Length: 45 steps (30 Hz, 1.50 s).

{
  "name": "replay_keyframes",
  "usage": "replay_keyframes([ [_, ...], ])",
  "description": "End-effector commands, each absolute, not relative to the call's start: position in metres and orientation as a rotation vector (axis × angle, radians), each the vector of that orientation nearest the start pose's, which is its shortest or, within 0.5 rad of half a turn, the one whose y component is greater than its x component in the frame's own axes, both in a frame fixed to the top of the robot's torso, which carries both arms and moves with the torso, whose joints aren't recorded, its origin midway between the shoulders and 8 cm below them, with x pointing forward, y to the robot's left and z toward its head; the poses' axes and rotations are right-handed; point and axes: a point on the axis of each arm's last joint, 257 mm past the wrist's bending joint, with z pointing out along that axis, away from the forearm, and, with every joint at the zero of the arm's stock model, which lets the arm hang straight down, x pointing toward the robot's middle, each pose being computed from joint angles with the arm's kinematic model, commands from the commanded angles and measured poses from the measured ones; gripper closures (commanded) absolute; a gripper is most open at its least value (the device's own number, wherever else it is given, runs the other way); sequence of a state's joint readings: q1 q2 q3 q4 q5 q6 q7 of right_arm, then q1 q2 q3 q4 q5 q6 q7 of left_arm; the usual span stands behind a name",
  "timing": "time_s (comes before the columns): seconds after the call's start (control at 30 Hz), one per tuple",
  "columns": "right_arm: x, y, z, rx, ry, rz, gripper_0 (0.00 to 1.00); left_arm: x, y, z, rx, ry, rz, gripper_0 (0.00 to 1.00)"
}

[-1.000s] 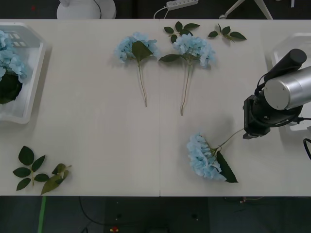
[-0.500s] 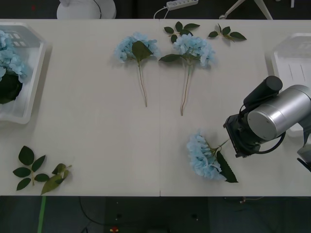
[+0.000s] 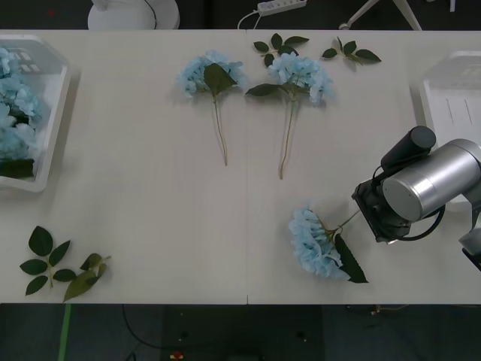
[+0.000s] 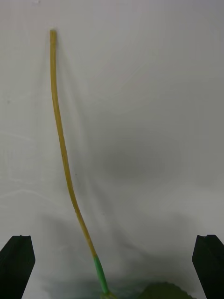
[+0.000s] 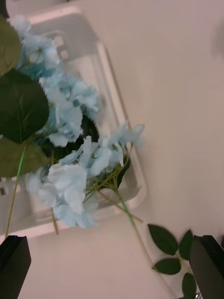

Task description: Place the red flowers into the right box and the blue flowers into the left box. If a person shows an open palm, hand one flower to the person first, then continue sorting.

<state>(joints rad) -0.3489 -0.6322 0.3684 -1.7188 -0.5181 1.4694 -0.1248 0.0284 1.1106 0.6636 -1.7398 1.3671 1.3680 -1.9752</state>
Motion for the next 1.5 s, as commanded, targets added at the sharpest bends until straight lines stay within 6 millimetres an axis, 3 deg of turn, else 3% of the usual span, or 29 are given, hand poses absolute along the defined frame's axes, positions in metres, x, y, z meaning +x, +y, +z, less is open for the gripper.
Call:
replay_keyframes([
  [0.03, 0.449, -0.266, -0.345, 1.518, 2.336, 0.246, 0.0, 0.436, 0.474, -0.022, 0.456, 2.102, -0.041, 0.0],
  [0.33, 0.447, -0.256, -0.35, 1.5, 2.362, 0.25, 0.0, 0.452, 0.434, -0.069, 0.424, 2.069, -0.207, 0.0],
  [0.6, 0.448, -0.252, -0.349, 1.518, 2.359, 0.263, 0.0, 0.468, 0.381, -0.089, 0.467, 2.026, -0.312, 0.0],
  [0.87, 0.446, -0.256, -0.347, 1.51, 2.377, 0.239, 0.0, 0.474, 0.361, -0.125, 0.41, 2.013, -0.368, 0.0],
  [0.93, 0.447, -0.257, -0.347, 1.486, 2.379, 0.233, 0.0, 0.475, 0.347, -0.134, 0.411, 2.01, -0.4, 0.0],
  [1.07, 0.451, -0.256, -0.352, 1.481, 2.374, 0.241, 0.0, 0.474, 0.321, -0.143, 0.413, 2.006, -0.484, 0.0],
  [1.23, 0.456, -0.256, -0.364, 1.494, 2.361, 0.26, 0.0, 0.47, 0.271, -0.149, 0.418, 1.964, -0.656, 0.0],
  [1.4, 0.455, -0.254, -0.367, 1.503, 2.369, 0.268, 0.0, 0.467, 0.247, -0.149, 0.397, 1.923, -0.749, 0.0],
  [1.5, 0.455, -0.251, -0.368, 1.506, 2.373, 0.278, 0.19, 0.463, 0.239, -0.152, 0.407, 1.921, -0.778, 0.0],
])
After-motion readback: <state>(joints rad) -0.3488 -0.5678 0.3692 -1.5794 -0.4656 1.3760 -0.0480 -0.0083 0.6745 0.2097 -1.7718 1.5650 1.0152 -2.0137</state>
